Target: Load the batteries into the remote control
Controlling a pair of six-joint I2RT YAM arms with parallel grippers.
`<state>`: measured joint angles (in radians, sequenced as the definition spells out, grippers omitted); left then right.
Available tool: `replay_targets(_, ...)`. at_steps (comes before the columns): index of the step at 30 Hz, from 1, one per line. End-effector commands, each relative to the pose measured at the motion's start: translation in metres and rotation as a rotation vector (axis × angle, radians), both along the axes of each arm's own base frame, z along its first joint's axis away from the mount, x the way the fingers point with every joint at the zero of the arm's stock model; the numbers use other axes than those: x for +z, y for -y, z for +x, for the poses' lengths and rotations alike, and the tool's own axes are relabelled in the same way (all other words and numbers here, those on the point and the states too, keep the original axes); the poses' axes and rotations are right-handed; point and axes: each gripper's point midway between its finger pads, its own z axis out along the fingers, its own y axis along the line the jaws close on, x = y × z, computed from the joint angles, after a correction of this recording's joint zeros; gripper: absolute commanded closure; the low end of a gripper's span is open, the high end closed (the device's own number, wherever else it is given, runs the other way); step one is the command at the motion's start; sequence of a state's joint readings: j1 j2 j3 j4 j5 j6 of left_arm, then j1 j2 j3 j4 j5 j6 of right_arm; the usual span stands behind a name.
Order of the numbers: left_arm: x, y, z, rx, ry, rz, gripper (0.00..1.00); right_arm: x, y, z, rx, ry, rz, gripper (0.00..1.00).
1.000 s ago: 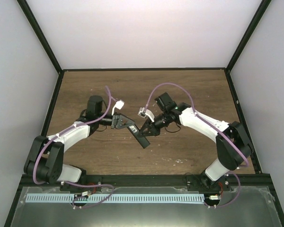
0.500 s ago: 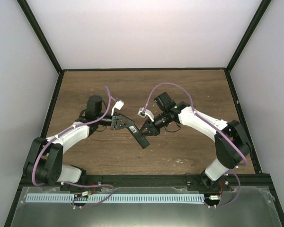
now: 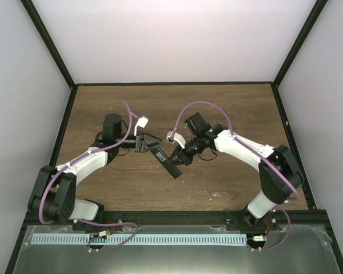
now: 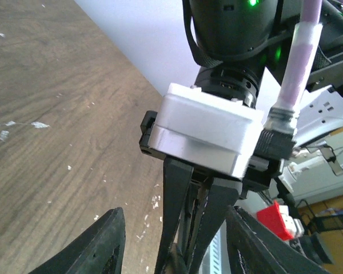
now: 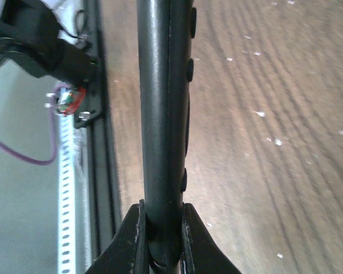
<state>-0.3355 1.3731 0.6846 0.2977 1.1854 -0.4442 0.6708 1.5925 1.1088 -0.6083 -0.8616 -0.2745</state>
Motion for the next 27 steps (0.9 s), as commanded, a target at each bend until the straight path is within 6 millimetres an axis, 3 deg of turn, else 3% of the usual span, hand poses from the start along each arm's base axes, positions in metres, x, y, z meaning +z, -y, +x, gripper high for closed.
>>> replay_targets(1,-0.012,-0.018,0.029,0.17,-0.007,0.041,0.49,-0.016,0.014,0.02,-0.104,0.085,-0.129,0.99)
replay_targets(4,-0.017,-0.039,0.051,0.32,-0.018,0.086,0.48,-0.024,0.033,0.042,-0.222,0.184,-0.233,0.99)
replay_targets(8,-0.015,-0.056,0.068,0.461,0.016,0.207,0.48,-0.025,0.074,0.079,-0.438,0.36,-0.396,0.99)
replay_targets(12,-0.017,-0.07,0.074,0.552,0.029,0.289,0.48,-0.023,0.113,0.107,-0.608,0.483,-0.576,0.99)
replay_targets(16,-0.018,-0.075,0.074,0.577,0.032,0.307,0.48,-0.035,0.135,0.12,-0.65,0.524,-0.726,0.99)
replay_targets(27,-0.026,-0.075,0.075,0.575,0.006,0.319,0.48,-0.062,0.163,0.128,-0.685,0.561,-0.924,0.99)
